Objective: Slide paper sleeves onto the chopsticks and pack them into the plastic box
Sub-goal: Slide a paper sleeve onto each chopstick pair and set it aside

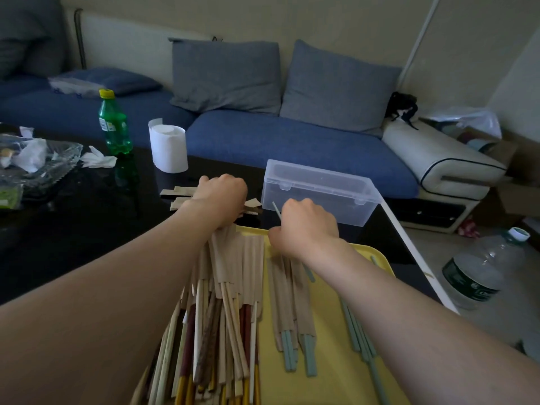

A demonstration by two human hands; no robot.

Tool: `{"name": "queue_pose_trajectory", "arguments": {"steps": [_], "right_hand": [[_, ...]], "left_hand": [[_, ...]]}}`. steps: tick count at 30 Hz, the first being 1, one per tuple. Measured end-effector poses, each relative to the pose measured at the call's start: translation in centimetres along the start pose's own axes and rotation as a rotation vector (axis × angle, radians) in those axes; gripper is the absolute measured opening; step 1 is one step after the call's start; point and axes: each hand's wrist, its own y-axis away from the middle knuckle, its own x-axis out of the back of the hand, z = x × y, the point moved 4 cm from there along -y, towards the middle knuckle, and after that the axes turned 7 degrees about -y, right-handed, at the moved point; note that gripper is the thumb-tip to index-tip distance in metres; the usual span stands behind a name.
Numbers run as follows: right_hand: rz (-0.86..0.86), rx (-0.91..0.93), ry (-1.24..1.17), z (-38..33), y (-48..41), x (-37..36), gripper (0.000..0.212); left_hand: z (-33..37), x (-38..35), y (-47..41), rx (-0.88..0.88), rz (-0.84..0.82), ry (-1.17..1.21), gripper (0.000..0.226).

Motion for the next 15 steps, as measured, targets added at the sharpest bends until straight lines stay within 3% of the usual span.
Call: {"name": "queue_pose_trajectory", "arguments": {"steps": [4, 10, 15], "right_hand": [[-0.007, 0.001, 0.002, 0.2, 0.3, 0.2, 0.019], [0.008, 0.008, -0.02, 0.8, 1.4, 1.3, 0.021], [0.025, 0.018, -0.054, 1.6, 2.2, 2.2, 0.017]], "left_hand": [[0.5, 0.8, 0.8, -0.024, 0.05, 0.061, 0.015], [1.0, 2.4, 2.0, 0.009, 0.118, 0.057, 0.016], [2.3, 3.1, 2.6, -0.096, 0.31, 0.139, 0.019]]}}
